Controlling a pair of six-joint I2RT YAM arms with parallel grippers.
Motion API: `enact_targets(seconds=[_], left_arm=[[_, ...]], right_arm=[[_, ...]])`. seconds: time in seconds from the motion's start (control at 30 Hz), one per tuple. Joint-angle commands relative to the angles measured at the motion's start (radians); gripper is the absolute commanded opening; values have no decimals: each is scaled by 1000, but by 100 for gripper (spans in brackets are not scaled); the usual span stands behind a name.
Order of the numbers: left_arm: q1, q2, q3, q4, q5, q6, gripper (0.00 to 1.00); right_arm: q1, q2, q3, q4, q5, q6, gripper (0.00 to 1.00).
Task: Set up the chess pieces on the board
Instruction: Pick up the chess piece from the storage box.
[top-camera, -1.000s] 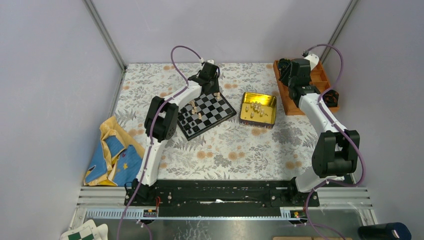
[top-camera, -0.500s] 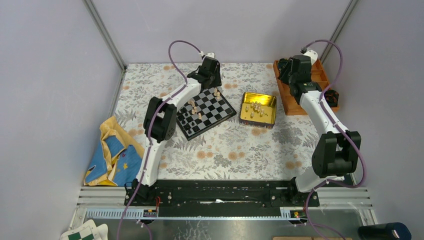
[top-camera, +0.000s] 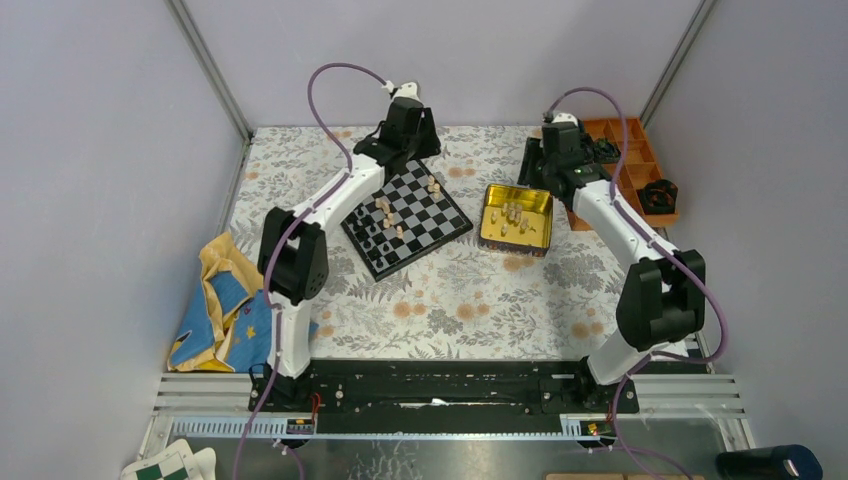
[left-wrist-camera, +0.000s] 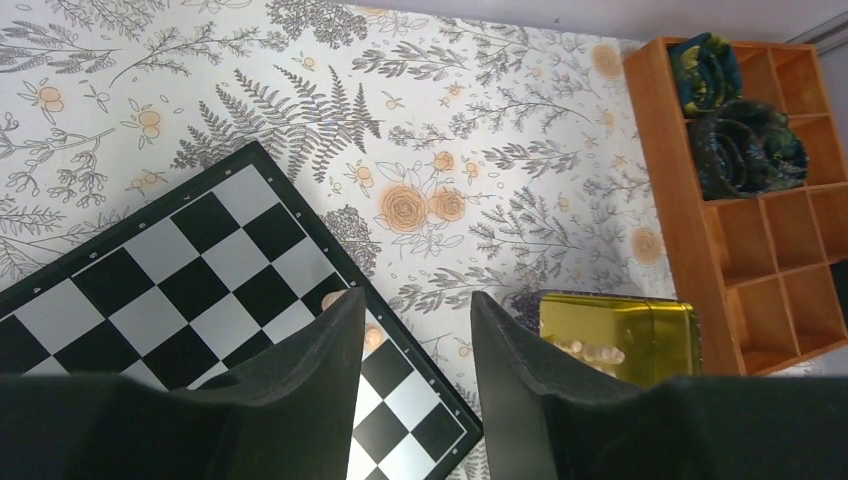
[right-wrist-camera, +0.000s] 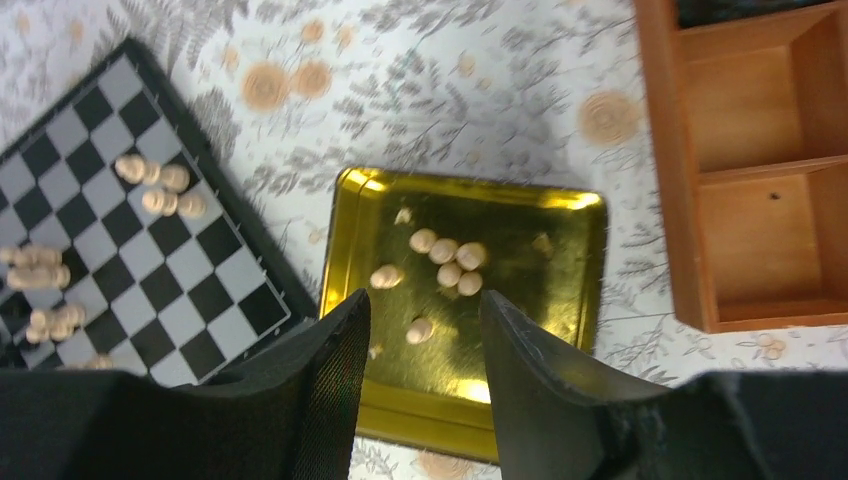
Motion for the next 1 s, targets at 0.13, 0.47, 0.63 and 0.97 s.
enact_targets(seconds=[0.13,0.47,0.63,0.97], left_arm=[[-6,-158,-111,76,-24,9,50],[-6,-286,-212,94,-73,4,50],[-5,-310,-230,90,-83,17,50],[-5,-332,-253,87,-81,31,50]], right_arm=[[122,30,-49,-34,-54,-33,50],[159,121,-44,-21,-85,-18,42],[159,189,-1,-14,-87,-22,42],[159,312,87,1,-57,-31,42]])
